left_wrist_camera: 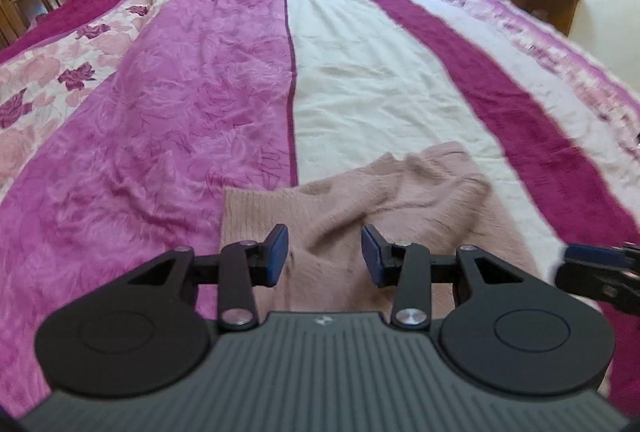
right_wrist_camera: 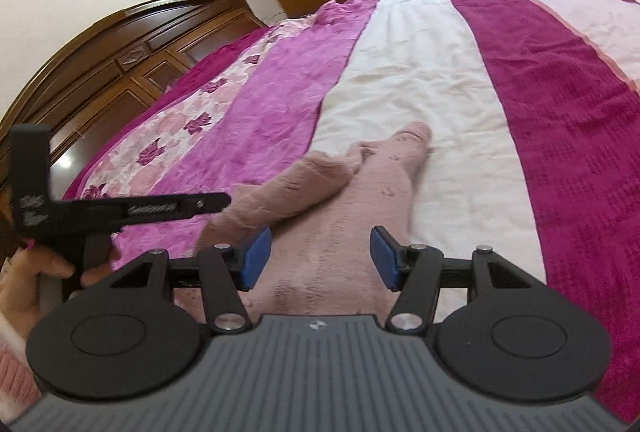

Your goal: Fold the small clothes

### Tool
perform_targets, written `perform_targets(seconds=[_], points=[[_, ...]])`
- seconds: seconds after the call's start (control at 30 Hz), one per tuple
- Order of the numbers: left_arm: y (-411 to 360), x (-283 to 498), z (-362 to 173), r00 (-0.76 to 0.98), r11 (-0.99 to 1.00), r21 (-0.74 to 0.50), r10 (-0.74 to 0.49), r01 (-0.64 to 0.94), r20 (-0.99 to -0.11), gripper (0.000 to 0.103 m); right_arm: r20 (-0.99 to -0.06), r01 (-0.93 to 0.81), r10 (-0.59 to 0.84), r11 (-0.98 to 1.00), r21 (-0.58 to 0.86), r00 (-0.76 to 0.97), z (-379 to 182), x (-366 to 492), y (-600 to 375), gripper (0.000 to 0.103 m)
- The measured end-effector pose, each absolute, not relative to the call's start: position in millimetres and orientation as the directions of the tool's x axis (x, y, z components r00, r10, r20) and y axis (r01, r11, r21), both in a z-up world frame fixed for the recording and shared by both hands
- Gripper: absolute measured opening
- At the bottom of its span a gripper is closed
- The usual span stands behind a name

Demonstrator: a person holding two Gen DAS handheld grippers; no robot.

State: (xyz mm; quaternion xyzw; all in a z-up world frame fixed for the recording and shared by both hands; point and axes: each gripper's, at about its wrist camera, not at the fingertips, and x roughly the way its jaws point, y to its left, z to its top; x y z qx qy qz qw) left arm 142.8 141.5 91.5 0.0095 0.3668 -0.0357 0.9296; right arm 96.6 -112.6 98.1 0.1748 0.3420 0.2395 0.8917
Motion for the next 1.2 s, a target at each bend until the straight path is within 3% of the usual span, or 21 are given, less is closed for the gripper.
perform_targets(seconds=[0.23,0.37,0.4,0.43,0.53,0.77,1.07,1.13,1.2], points=[[130,188,59,0.649,0.985,0.078,-0.042,0.156,-0.760,0.042,-0.532,-0.284,0.544,0.822,0.494,0.649,85,106,-112,0.063],[124,198,48,0.656,0.980,0.093,-0.045,0.174,-0.754,0.040,-0.531,-0.294,0.539,0.828,0.478,0.654,83,110,-108,0.063],[123,199,47,0.666,0.980,0.096,-0.046,0.174,-0.745,0.023,-0.531,-0.296,0.539,0.828,0.475,0.654,82,111,-107,0.063],[124,199,46,0.671,0.980,0.089,-0.056,0.179,-0.739,0.013,-0.532,-0.300,0.541,0.828,0.474,0.652,82,112,-106,0.063],[134,198,48,0.712,0.989,0.090,-0.023,0.121,-0.702,0.011,-0.530,-0.321,0.548,0.826,0.463,0.647,83,116,-100,0.063],[175,199,40,0.704,0.987,0.144,0.150,-0.069,-0.694,0.012,-0.527,-0.332,0.556,0.822,0.462,0.643,81,122,-93,0.063],[183,163,84,0.739,0.998,-0.059,-0.050,0.014,-0.672,0.012,-0.524,-0.296,0.540,0.826,0.480,0.659,79,118,-102,0.063],[173,157,91,0.737,0.996,-0.074,-0.092,0.056,-0.670,0.020,-0.523,-0.286,0.536,0.827,0.484,0.663,78,116,-106,0.063],[163,150,95,0.737,0.993,-0.074,-0.114,0.087,-0.666,0.043,-0.524,-0.277,0.529,0.829,0.486,0.667,78,114,-109,0.063]])
